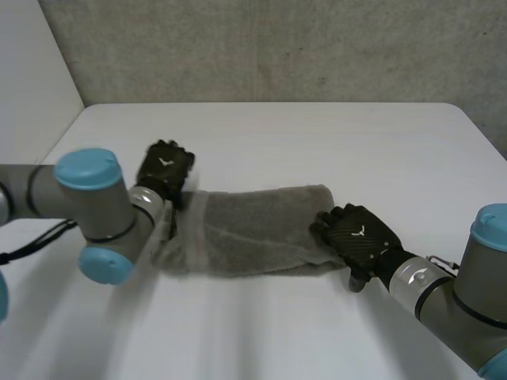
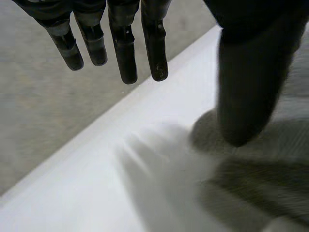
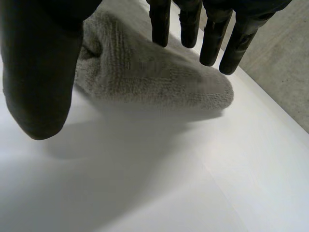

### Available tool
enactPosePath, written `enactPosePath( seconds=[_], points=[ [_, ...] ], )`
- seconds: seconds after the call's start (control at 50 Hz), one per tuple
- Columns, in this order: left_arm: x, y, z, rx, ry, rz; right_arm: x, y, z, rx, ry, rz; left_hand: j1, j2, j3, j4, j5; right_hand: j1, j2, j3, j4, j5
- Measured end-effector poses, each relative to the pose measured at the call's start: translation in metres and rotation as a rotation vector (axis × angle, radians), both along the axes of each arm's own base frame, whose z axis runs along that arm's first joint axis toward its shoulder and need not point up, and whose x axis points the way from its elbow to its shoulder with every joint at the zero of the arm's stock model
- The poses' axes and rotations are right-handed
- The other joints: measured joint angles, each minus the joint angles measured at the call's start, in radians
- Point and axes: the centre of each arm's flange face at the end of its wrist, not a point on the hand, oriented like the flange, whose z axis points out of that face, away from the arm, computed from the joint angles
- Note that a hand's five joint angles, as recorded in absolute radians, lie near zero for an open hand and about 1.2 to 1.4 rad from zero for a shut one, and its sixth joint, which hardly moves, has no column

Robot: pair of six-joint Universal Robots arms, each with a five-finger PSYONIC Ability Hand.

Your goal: Fold the towel.

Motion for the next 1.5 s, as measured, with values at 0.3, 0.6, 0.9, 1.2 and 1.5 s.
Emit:
enactPosePath(
  seconds=[0.3, 0.6, 0.9, 1.2, 1.5],
  points=[
    [0.01, 0.046, 0.047, 0.045, 0.166, -0.055, 0.002, 0.003, 0.0, 0.0, -0.001, 0.009, -0.003, -0.002, 0.0, 0.0, -0.014, 0.237, 0.24, 0.0, 0.0, 0.243],
    [0.023, 0.083, 0.033, 0.133, 0.142, -0.083, 0.005, -0.007, -0.006, -0.04, -0.015, 0.012, -0.006, -0.004, 0.0, 0.0, -0.026, 0.467, 0.479, 0.0, 0.0, 0.457],
    [0.029, 0.081, 0.037, 0.126, 0.149, -0.06, 0.006, -0.005, -0.018, 0.005, -0.006, 0.021, -0.014, -0.01, 0.0, 0.0, -0.034, 0.827, 0.841, 0.0, 0.0, 0.854],
    [0.033, 0.078, 0.037, 0.126, 0.149, -0.047, -0.029, -0.011, 0.011, 0.037, -0.025, -0.041, -0.02, -0.019, 0.0, 0.0, -0.032, 0.996, 0.958, 0.0, 0.0, 1.047],
    [0.038, 0.075, 0.043, 0.108, 0.157, -0.03, -0.057, -0.033, 0.081, -0.069, -0.005, 0.015, 0.051, 0.05, 0.0, 0.0, 0.049, 1.011, 0.958, 0.0, 0.0, 1.05]
  ],
)
